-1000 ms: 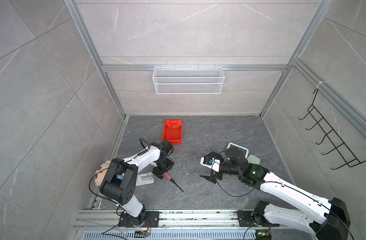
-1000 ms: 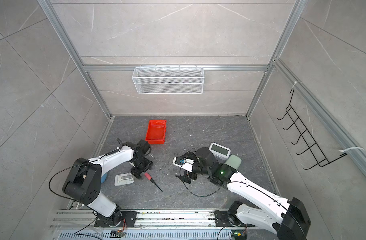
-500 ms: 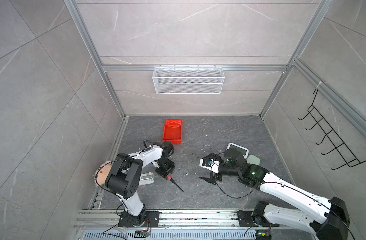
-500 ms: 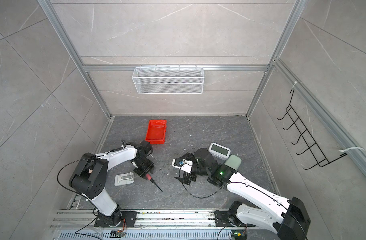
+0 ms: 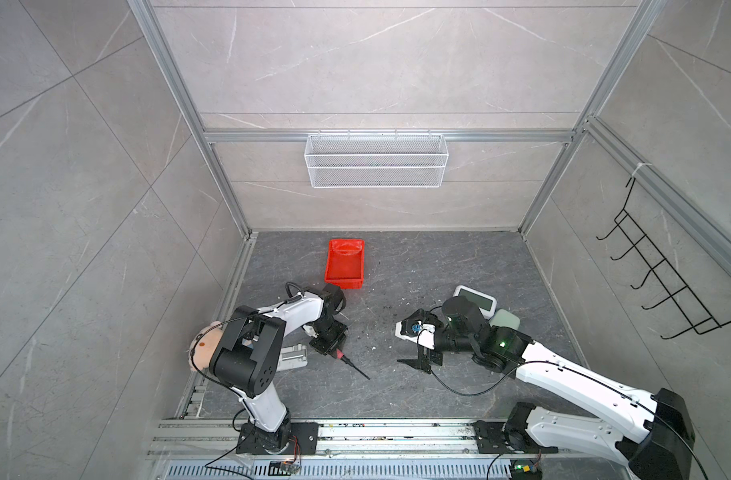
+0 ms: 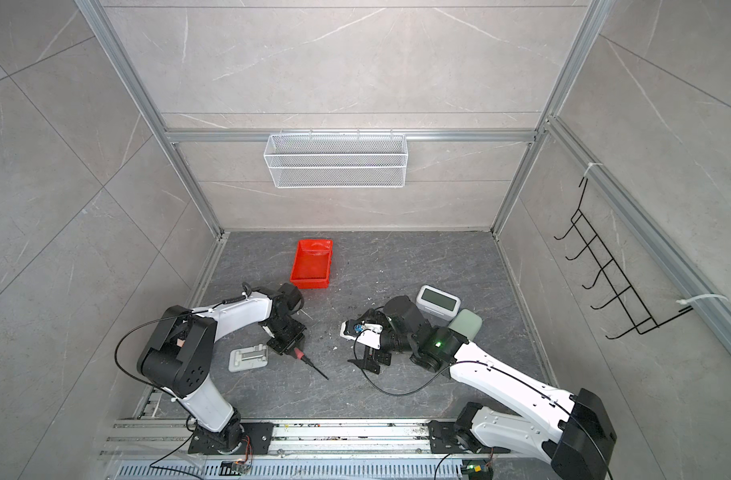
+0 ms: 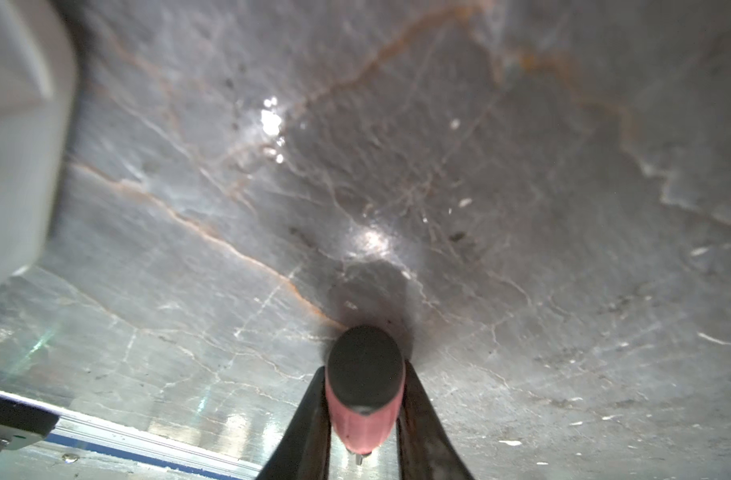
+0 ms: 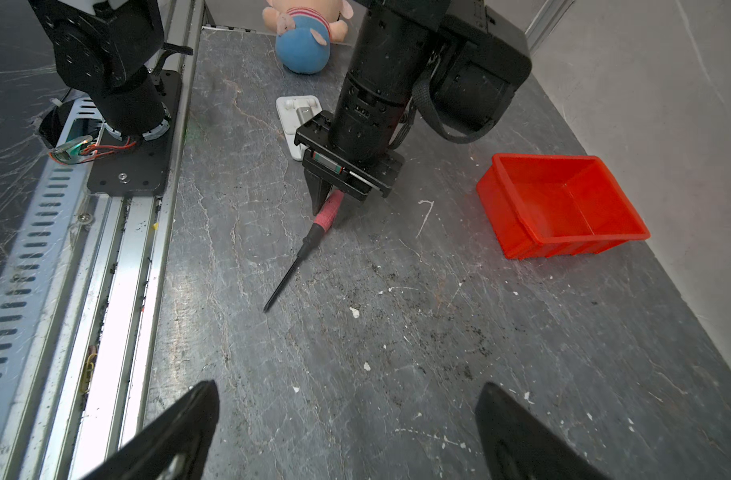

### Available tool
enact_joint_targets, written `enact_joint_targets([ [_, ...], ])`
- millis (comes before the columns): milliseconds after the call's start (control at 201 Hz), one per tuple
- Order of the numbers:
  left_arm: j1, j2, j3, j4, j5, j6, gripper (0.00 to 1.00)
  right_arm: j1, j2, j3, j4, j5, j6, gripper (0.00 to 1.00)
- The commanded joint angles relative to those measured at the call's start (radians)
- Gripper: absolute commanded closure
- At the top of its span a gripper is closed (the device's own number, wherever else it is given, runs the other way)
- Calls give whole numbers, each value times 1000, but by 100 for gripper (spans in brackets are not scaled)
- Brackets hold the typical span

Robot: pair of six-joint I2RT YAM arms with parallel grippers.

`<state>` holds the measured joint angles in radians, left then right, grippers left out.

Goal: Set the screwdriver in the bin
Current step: 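Lower the left gripper and close it on the screwdriver's red handle, then lift the screwdriver with the left gripper and carry it over the red bin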

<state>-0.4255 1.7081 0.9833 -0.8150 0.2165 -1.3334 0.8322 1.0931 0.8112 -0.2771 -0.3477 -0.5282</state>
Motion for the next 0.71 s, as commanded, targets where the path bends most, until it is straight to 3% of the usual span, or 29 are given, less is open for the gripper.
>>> enact_joint_targets([
  [0,5,3,-10,-6,-11,-12,86,8,2,31,-17,-1,-1,1],
  [139,5,-33,-2,-16,-54,-9,100,10,-1,32,-7,3,7,1],
  [702,4,-184,105,-98,-209,54,100,10,34,77,22,-2,32,1],
])
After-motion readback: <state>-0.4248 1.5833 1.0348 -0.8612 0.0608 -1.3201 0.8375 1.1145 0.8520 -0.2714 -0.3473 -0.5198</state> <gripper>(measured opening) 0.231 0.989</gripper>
